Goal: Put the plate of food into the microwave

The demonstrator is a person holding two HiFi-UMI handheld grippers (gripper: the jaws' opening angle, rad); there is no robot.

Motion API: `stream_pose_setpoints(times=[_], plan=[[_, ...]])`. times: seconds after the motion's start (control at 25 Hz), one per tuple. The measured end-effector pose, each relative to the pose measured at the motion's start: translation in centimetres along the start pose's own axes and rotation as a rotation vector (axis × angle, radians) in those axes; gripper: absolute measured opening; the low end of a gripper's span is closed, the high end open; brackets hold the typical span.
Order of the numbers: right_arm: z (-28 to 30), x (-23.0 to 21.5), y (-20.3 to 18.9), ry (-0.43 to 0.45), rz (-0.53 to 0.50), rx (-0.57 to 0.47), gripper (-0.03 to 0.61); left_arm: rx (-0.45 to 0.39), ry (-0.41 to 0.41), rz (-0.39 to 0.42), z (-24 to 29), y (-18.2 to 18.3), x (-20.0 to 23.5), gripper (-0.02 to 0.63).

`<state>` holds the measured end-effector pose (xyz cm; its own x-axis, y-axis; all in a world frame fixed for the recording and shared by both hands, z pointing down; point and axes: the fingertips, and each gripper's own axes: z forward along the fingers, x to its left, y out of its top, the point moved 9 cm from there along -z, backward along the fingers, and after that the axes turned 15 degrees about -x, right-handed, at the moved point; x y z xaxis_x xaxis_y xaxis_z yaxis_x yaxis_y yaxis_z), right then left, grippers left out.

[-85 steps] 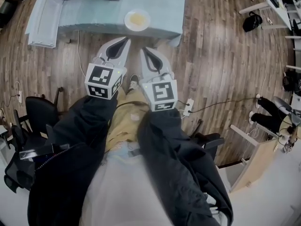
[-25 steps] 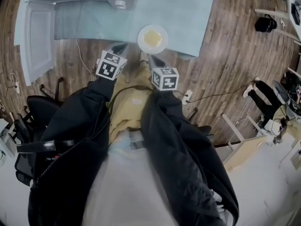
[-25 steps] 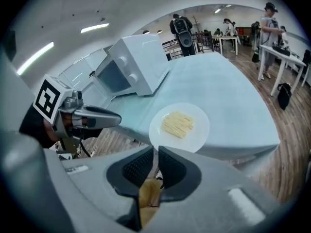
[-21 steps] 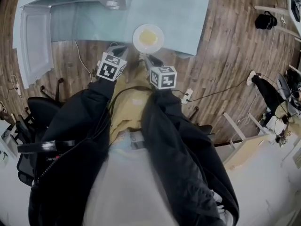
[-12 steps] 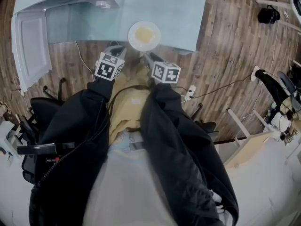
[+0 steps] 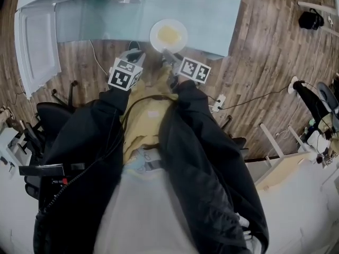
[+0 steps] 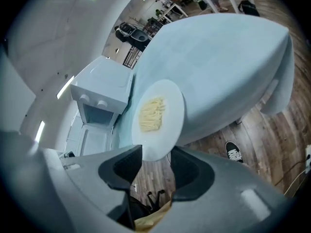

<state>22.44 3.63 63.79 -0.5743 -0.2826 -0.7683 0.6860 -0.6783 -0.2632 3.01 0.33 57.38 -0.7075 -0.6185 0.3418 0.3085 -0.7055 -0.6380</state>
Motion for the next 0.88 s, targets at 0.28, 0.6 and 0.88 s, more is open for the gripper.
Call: stream_pose_setpoints(times=[0.28, 0.6, 0.88], plan=[[1.5, -0.1, -0.1, 0.065, 0.108, 0.004, 0.169, -0.013, 0.034, -0.031, -1.4, -0.9, 0.8, 0.000], [1.5, -0.5, -0.8, 0.151, 0.296, -0.024, 0.029, -0.040, 0.069, -0.087, -2.7, -1.7, 2.4, 0.000], [1.0, -0.8, 0.1, 0.218, 0.323, -0.042, 0.009, -0.066, 0.096, -0.125, -2.8, -1.4, 3.2, 0.000]])
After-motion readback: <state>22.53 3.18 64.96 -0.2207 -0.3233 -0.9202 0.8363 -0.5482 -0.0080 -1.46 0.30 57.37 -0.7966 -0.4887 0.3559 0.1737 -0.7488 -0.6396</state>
